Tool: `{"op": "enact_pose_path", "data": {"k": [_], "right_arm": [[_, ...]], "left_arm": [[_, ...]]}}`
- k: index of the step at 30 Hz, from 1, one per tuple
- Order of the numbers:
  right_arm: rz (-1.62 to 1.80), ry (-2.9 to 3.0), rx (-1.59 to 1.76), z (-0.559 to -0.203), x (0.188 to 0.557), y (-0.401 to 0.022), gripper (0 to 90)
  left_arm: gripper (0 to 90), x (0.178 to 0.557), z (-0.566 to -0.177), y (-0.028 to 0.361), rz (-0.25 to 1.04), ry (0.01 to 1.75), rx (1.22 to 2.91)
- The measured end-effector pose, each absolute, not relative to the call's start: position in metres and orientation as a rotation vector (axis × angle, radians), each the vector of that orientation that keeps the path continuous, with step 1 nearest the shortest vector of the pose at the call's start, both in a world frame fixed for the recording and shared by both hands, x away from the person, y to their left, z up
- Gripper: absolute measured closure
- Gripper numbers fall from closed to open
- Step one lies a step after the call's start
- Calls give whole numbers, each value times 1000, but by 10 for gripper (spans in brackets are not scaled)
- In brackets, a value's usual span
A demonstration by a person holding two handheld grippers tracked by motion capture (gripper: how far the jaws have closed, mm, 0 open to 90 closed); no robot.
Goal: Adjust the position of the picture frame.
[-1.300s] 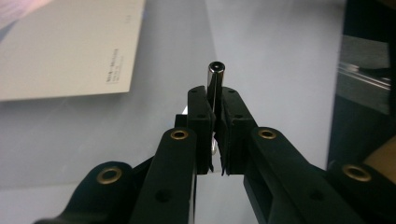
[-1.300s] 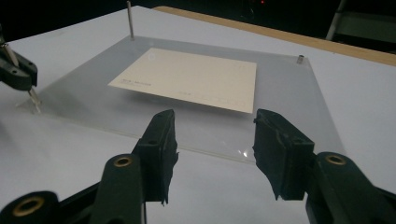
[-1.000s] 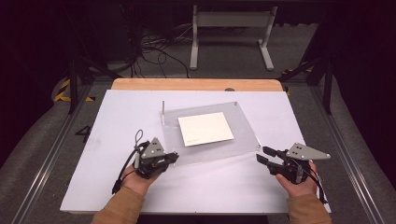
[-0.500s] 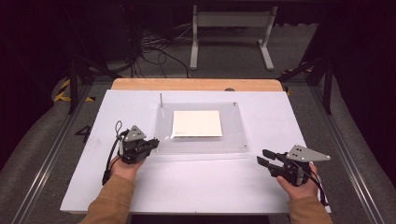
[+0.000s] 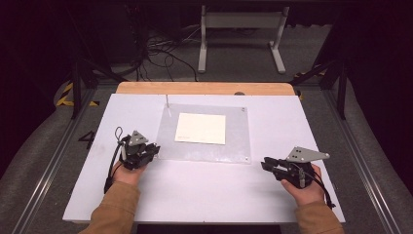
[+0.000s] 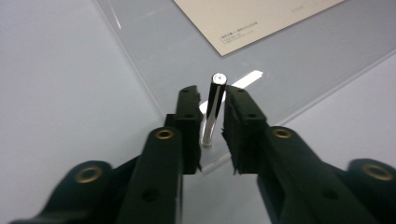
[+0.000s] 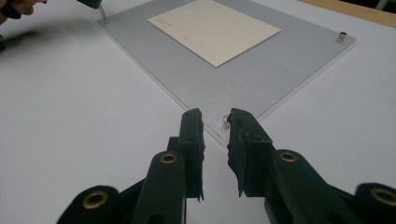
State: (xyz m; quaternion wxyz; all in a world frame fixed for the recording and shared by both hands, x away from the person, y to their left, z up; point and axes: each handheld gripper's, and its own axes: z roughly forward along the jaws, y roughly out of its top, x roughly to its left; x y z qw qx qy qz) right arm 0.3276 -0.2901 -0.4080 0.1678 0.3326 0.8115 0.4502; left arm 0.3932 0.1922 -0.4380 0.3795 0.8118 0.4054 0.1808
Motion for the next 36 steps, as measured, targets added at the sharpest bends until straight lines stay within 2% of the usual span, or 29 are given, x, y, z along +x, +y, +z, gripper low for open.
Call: {"op": "enact_pose_path", "data": {"k": [2,4,7,22,26,31,36], "right_arm": [[1267,2332,950,-407,334,-286,736],[1224,2379,959,-409,346,-279,748],[1159,2429,977,-413,360,-271,743],[1031,2544,964,-433,393,-243,702],[1015,2544,948,-435,396,-241,738],[994,2594,926,-435,398,-237,889],[983,2633,869,-438,397,-231,889]], "left_arm": [[584,391,-436,194,465,1040,2071],[560,387,-434,197,425,1032,2059],[538,381,-426,203,360,1001,2014],[508,368,-421,209,357,952,2047],[508,368,-422,210,357,955,2053],[505,369,-423,211,357,962,2052],[506,370,-422,213,356,964,2049]]}}
